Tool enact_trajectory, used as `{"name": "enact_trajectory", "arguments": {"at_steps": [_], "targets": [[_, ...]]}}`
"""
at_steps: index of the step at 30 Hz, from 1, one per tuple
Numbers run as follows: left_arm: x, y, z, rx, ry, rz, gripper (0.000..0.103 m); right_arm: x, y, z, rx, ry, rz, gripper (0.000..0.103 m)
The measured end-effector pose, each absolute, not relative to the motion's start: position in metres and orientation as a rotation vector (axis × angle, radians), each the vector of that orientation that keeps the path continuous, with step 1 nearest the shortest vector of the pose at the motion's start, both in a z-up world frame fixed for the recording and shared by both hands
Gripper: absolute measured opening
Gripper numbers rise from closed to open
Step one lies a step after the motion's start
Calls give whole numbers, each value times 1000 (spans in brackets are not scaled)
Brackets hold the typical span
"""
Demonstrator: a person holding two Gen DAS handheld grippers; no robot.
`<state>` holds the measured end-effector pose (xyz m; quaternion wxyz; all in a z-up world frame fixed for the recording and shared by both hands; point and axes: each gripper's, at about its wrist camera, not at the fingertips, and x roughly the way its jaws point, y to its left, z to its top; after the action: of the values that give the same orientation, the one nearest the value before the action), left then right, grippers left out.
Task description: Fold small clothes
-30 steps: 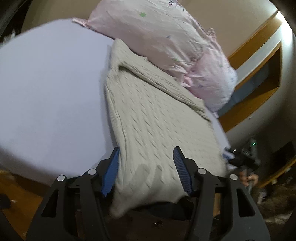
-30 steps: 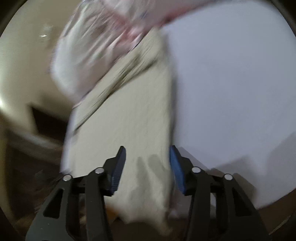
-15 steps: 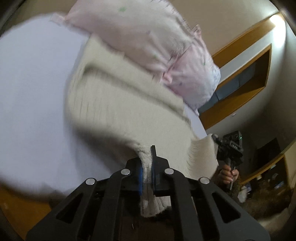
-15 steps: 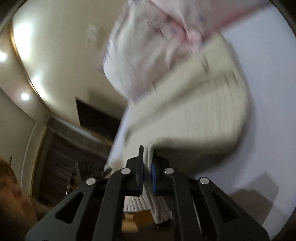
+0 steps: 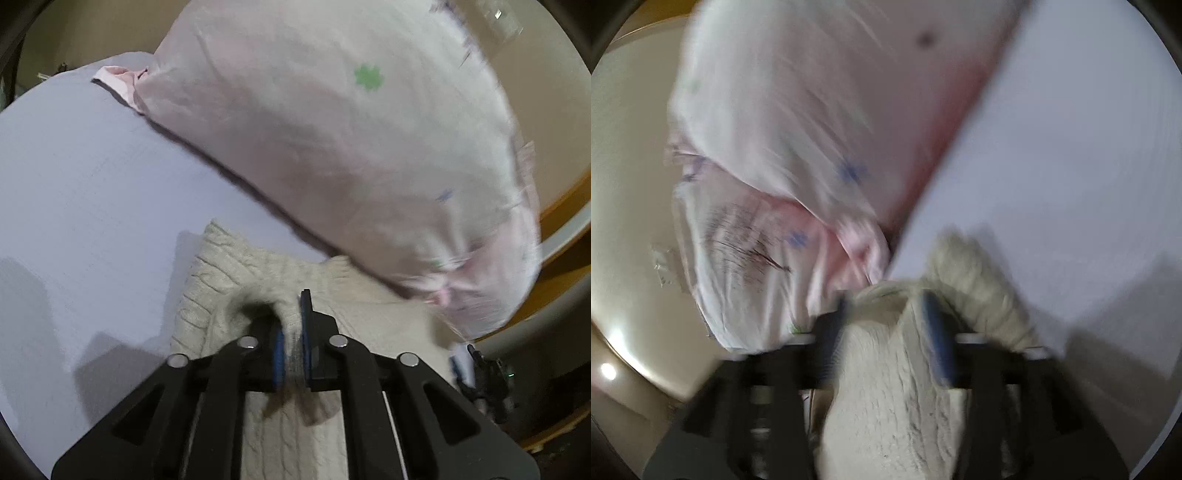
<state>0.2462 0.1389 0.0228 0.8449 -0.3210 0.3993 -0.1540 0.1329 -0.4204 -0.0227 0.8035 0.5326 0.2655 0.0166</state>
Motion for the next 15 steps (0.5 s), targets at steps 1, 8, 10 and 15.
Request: {"name": "enact_trajectory", "arguments": {"at_steps": [1, 8, 10, 15], "targets": [[241, 145, 26, -687, 831, -328, 28, 123, -422, -14, 1089, 526, -13, 92], [200, 156, 32, -580, 818, -287, 85, 132, -400, 12, 857, 530, 28, 92], [198, 153, 23, -560, 868, -302, 85, 135, -392, 13, 825, 569, 38, 92], [193, 142, 3, -540, 946, -319, 84, 140, -383, 9, 828, 619, 60, 92]]}}
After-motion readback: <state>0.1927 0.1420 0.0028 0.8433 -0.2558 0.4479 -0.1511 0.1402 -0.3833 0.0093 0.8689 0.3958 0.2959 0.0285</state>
